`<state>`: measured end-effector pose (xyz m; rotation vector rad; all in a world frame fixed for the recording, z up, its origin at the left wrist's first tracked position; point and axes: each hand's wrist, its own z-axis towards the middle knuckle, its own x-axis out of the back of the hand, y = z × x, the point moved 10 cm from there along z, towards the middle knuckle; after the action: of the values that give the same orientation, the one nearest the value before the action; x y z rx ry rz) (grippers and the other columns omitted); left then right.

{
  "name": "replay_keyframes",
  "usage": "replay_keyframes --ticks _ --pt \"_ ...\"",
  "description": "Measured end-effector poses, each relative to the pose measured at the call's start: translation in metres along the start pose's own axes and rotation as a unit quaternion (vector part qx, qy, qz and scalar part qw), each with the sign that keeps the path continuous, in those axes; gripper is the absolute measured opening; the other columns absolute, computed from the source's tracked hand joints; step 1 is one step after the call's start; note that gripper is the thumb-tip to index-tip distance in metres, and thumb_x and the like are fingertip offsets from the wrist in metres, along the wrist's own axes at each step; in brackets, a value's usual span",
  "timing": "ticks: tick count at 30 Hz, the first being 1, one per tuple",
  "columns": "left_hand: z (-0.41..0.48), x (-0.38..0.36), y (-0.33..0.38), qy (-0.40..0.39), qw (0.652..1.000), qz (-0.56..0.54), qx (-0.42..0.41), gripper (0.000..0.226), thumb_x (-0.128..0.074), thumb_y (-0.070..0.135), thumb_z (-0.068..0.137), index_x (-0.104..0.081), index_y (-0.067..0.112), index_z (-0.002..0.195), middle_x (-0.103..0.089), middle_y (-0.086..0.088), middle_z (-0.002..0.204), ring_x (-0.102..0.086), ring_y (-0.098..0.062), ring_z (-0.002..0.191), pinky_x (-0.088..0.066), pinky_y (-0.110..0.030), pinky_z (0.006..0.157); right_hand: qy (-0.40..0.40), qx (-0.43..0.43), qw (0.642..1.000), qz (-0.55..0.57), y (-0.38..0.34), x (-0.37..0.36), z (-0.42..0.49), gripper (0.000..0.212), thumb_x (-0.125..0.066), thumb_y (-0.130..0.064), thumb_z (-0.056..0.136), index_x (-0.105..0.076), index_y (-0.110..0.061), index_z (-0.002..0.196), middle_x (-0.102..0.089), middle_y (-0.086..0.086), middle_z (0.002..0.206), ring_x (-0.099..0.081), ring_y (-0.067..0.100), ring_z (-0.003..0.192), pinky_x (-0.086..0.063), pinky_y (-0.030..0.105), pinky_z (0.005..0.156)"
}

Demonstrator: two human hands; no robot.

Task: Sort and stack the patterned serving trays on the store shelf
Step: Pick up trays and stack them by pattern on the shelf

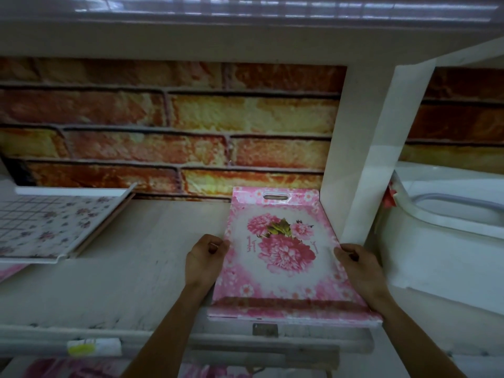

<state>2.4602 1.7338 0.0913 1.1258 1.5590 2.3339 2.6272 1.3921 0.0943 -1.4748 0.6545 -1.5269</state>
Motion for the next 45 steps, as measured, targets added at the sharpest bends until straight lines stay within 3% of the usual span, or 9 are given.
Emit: replay_keyframes --ticks 7,11,17,23,29,31,34,38,45 --pt "-0.006 0.005 0.0 -0.022 0.999 -0.027 -0.019 0.01 -0.064 0.03 0.089 -0.067 0.021 0.088 -0.07 0.008 0.083 -0.064 -0.007 0.076 -0.044 -0.018 0.063 -0.012 0.022 0.994 -0.102 -0.011 0.001 0.003 0.025 -0.052 -0.025 0.099 -0.064 -0.009 0.113 -0.06 0.001 0.095 -0.055 0.016 0.082 -0.039 0.019 0.063" --pt "-0.007 0.007 -0.004 -0.034 0.997 -0.064 -0.016 0.007 -0.064 0.027 0.089 -0.068 0.022 0.087 -0.071 0.008 0.084 -0.066 -0.009 0.078 -0.049 -0.022 0.067 0.017 0.061 0.988 -0.14 -0.027 0.006 -0.001 0.015 -0.052 -0.016 0.098 -0.067 -0.013 0.095 -0.069 0.008 0.096 -0.057 0.016 0.077 -0.043 0.021 0.067" --pt "-0.004 0.018 -0.009 -0.022 0.996 -0.09 -0.004 0.011 -0.06 0.026 0.09 -0.066 0.024 0.081 -0.068 0.004 0.075 -0.063 -0.014 0.07 -0.05 -0.027 0.066 -0.06 0.096 0.981 -0.161 -0.075 -0.01 -0.001 0.021 -0.053 -0.025 0.098 -0.067 -0.022 0.114 -0.063 -0.007 0.11 -0.061 0.012 0.099 -0.048 0.025 0.085" --pt "-0.006 0.051 -0.032 0.017 0.989 -0.141 0.031 0.023 -0.059 0.027 0.091 -0.059 0.019 0.07 -0.059 0.002 0.054 -0.052 -0.012 0.049 -0.045 -0.031 0.055 -0.139 0.163 0.971 -0.109 -0.132 -0.07 -0.021 0.015 -0.057 -0.028 0.096 -0.072 -0.026 0.099 -0.07 -0.012 0.105 -0.06 -0.001 0.088 -0.044 0.015 0.076" --pt "0.006 0.115 -0.06 0.076 0.984 -0.154 0.056 0.026 -0.057 0.033 0.092 -0.058 0.019 0.071 -0.059 0.002 0.054 -0.055 -0.017 0.051 -0.048 -0.034 0.058 -0.193 0.204 0.955 -0.096 -0.182 -0.14 -0.038 0.018 -0.056 -0.023 0.096 -0.071 -0.026 0.107 -0.069 -0.015 0.104 -0.06 -0.005 0.087 -0.041 0.002 0.07" --pt "0.012 0.138 -0.068 0.093 0.982 -0.155 0.061 0.025 -0.056 0.036 0.092 -0.059 0.019 0.073 -0.06 0.002 0.056 -0.057 -0.018 0.054 -0.049 -0.033 0.059 -0.203 0.206 0.953 -0.091 -0.197 -0.16 -0.043 0.017 -0.056 -0.024 0.096 -0.069 -0.028 0.106 -0.066 -0.017 0.099 -0.058 -0.007 0.082 -0.041 0.004 0.069" --pt "0.016 0.169 -0.077 0.113 0.981 -0.139 0.069 0.028 -0.054 0.038 0.093 -0.06 0.016 0.076 -0.061 0.002 0.058 -0.059 -0.017 0.055 -0.045 -0.027 0.056 -0.23 0.216 0.946 -0.068 -0.219 -0.191 -0.051 0.015 -0.057 -0.022 0.095 -0.069 -0.03 0.101 -0.065 -0.018 0.096 -0.059 -0.002 0.084 -0.047 0.019 0.079" --pt "0.019 0.211 -0.083 0.148 0.979 -0.128 0.051 0.026 -0.054 0.034 0.094 -0.059 0.015 0.077 -0.062 -0.001 0.06 -0.06 -0.019 0.056 -0.046 -0.029 0.056 -0.245 0.234 0.938 -0.067 -0.244 -0.227 -0.06 0.016 -0.058 -0.024 0.095 -0.07 -0.028 0.104 -0.062 -0.023 0.089 -0.058 -0.006 0.08 -0.042 0.011 0.071" --pt "0.022 0.274 -0.098 0.191 0.974 -0.116 0.028 0.022 -0.054 0.035 0.092 -0.061 0.019 0.078 -0.065 -0.006 0.062 -0.058 -0.02 0.05 -0.052 -0.04 0.058 -0.267 0.241 0.932 -0.046 -0.285 -0.286 -0.081 0.018 -0.056 -0.028 0.095 -0.068 -0.029 0.109 -0.059 -0.024 0.086 -0.055 -0.004 0.069 -0.042 0.017 0.07"
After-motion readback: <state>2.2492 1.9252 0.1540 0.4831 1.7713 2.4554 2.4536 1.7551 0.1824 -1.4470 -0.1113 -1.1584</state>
